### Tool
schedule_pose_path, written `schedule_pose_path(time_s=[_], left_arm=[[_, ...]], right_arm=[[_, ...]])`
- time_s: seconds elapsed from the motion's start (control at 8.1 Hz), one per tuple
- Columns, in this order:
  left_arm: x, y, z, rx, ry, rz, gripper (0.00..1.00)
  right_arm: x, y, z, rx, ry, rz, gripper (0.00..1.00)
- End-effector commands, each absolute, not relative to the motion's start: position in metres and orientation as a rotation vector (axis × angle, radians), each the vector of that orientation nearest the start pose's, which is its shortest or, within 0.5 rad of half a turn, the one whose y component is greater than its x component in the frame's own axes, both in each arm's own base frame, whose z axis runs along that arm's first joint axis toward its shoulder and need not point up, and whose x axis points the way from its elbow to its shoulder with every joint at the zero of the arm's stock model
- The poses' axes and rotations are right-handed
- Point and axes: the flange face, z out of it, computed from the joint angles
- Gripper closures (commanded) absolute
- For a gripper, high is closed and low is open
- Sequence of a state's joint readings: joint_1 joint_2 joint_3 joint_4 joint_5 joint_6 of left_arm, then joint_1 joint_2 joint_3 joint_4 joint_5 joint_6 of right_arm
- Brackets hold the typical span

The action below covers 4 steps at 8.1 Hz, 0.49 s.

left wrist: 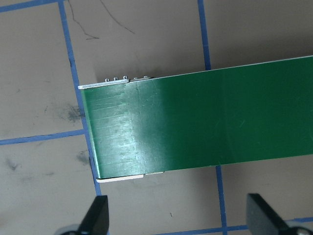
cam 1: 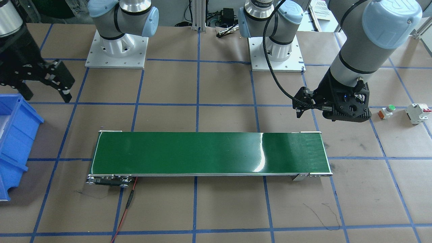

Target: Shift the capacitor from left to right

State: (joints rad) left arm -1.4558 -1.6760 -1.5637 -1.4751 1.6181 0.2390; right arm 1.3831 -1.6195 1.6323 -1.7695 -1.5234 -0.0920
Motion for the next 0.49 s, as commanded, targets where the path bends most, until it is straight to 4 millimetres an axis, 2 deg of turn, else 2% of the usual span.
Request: schedule_pose_path(time_s=[0.0, 0.25, 0.37], left_arm=[[-0.066, -0.535, 0.453, 0.193, 3.074, 0.069, 0.0], [-0.065, -0.535, 0.453, 0.193, 3.073, 0.07, 0.0], [-0.065, -0.535, 0.453, 0.193, 3.073, 0.07, 0.0]], right_arm=[[0.109, -0.495, 0.501, 0.138, 3.083, -0.286, 0.0], [0.13, -0.493, 0.498, 0.141, 3.081, -0.271, 0.0], [0.13, -0.493, 0.497, 0.141, 3.081, -0.271, 0.0]])
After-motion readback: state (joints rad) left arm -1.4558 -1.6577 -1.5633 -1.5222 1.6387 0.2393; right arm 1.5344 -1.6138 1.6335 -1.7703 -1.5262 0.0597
